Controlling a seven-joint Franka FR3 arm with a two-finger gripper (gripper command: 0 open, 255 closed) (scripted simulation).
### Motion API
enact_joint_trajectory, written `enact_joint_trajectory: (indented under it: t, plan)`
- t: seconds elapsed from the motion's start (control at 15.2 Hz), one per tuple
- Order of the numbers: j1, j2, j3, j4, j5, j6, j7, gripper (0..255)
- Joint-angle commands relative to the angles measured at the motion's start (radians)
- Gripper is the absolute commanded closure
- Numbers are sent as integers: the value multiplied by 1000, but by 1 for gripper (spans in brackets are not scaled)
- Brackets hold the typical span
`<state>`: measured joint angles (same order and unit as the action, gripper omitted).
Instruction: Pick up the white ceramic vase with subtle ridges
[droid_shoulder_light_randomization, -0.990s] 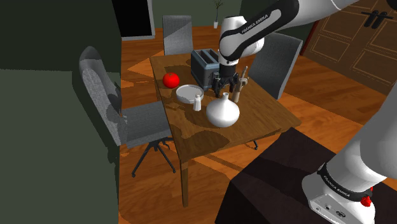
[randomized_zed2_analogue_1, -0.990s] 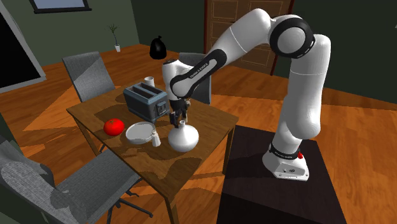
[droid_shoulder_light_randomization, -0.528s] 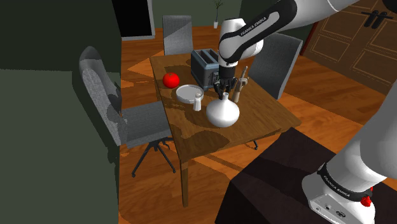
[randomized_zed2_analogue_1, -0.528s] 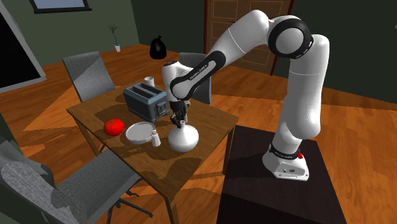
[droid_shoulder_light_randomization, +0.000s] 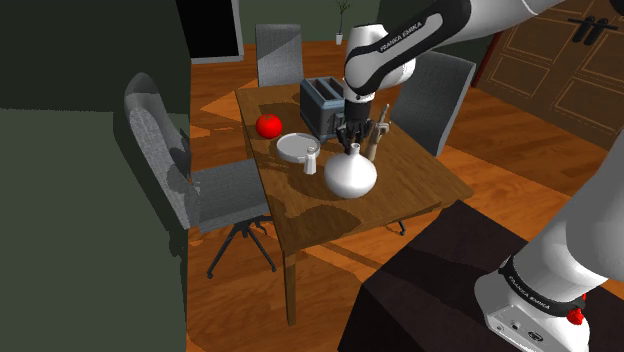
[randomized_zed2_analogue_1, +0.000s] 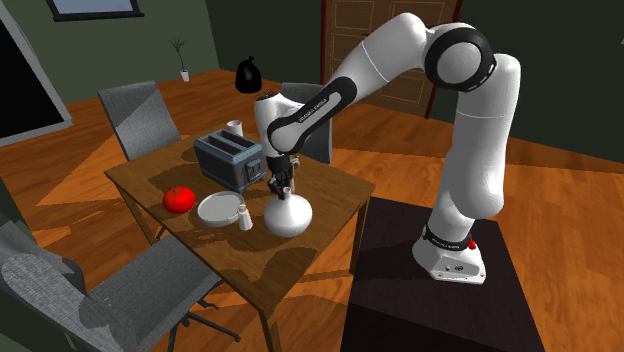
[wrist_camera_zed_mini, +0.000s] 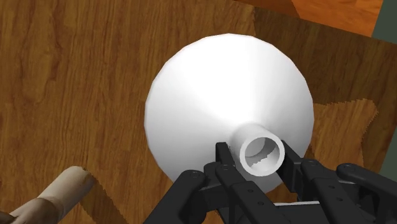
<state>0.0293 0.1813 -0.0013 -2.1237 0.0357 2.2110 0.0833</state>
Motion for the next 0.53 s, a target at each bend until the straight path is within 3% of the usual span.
enact_joint_trajectory:
  t: [0.0,0.46]
  plan:
    - [-1,-16,-1,9,-1,-24,-1,255]
    - [-1,-65,-1,46,-3,-111,2,255]
